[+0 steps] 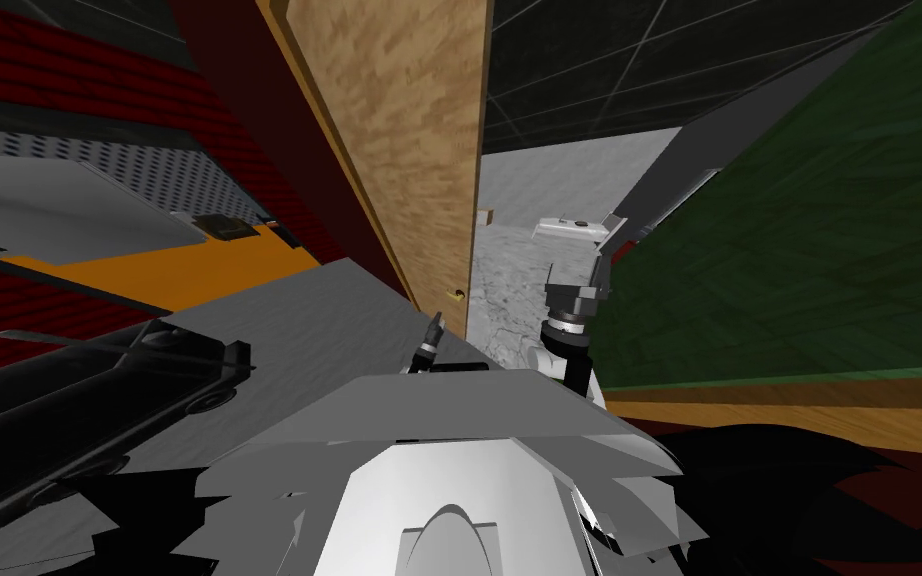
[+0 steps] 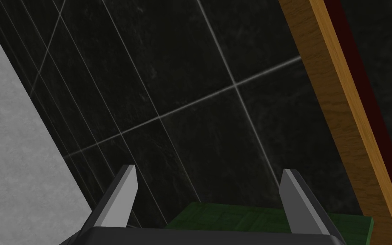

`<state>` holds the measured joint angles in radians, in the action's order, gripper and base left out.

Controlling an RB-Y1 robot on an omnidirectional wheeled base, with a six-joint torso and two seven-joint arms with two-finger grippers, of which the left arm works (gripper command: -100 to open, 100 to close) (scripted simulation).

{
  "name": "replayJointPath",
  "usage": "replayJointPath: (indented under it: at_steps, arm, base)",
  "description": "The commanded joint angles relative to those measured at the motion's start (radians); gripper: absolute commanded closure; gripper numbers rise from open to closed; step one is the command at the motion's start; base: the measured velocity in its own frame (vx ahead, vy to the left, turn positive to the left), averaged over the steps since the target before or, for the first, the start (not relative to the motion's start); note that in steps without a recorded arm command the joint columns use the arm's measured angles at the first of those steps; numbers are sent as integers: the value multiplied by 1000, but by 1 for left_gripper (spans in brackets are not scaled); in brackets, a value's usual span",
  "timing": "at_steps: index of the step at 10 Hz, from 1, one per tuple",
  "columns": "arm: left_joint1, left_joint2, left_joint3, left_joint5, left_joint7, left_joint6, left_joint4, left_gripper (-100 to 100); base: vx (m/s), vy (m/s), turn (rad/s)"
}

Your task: Push the door open

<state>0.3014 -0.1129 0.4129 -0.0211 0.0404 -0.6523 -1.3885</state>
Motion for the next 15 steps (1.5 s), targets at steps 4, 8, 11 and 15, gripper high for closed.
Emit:
replayJointPath:
  at_steps: [4, 8, 11, 15]
  arm:
    - [-28, -4, 49, -8, -3, -27, 106, -100]
    - [-46, -6, 78, -13, -5, -48, 175, -100]
    - [-61, -7, 103, -17, -6, -65, 233, -100]
    - [-83, -9, 138, -22, -7, -89, 316, -100]
  base:
    - [94, 98, -94]
    - [72, 73, -61]
    - [102, 91, -73]
    - [102, 101, -76]
